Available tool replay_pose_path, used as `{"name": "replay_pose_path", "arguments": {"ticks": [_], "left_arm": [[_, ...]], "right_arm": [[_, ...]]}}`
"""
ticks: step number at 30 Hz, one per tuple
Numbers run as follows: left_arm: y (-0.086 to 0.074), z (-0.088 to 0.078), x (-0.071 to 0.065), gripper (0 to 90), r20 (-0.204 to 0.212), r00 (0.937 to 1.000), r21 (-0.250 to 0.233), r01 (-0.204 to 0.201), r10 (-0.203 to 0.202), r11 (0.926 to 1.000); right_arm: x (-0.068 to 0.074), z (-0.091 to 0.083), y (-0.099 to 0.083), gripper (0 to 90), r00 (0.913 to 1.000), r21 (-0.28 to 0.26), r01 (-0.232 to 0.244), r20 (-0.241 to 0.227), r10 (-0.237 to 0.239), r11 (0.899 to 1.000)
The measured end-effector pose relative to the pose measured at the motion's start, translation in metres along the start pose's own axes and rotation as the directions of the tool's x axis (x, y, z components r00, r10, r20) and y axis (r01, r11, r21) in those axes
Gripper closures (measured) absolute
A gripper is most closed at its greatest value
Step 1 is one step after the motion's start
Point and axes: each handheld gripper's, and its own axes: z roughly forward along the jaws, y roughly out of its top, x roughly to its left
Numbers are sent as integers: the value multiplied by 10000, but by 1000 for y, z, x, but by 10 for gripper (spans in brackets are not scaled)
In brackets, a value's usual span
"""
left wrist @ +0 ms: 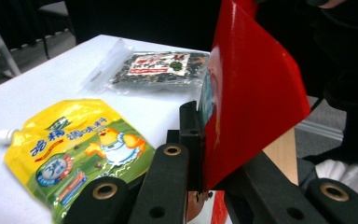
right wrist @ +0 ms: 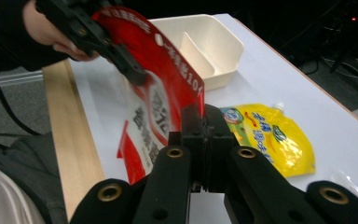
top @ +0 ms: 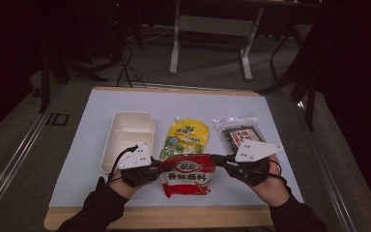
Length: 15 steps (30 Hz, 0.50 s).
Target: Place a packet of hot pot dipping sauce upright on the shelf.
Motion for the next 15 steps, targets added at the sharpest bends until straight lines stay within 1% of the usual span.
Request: {"name": "replay_pose_path", "arguments": {"ticks": [3,4,6,8,10,12,14,15], "left_arm": [[3,1,-3,900,170,9998,88,-139,138,9999],[4,2,-5,900,227,9996,105,-198,196,9997],[6,3,-7,900,317,9991,113,-275,271,9996],[8,3,-10,900,441,9985,81,-331,327,9994],[9,4,-11,900,504,9978,54,-432,429,9991],[10,4,-13,900,581,9975,1,-408,407,9992],[12,4,-14,900,614,9969,-16,-484,485,9988],[12,3,-15,900,600,9970,-115,-476,483,9988]], "right_arm": [[-1,-2,-5,807,9999,23,112,26,-112,9999],[-2,-1,-6,767,9999,113,87,-71,-87,9999],[-2,0,-8,664,9999,364,15,-105,-11,9993],[-2,4,-9,596,10000,597,-30,-64,34,9982],[-3,6,-11,524,9997,723,59,-258,-40,9974],[-4,7,-12,504,9996,725,81,-266,-62,9973],[-6,8,-12,537,9991,761,151,-407,-120,9970],[-8,9,-13,559,9988,805,166,-463,-129,9966]]}}
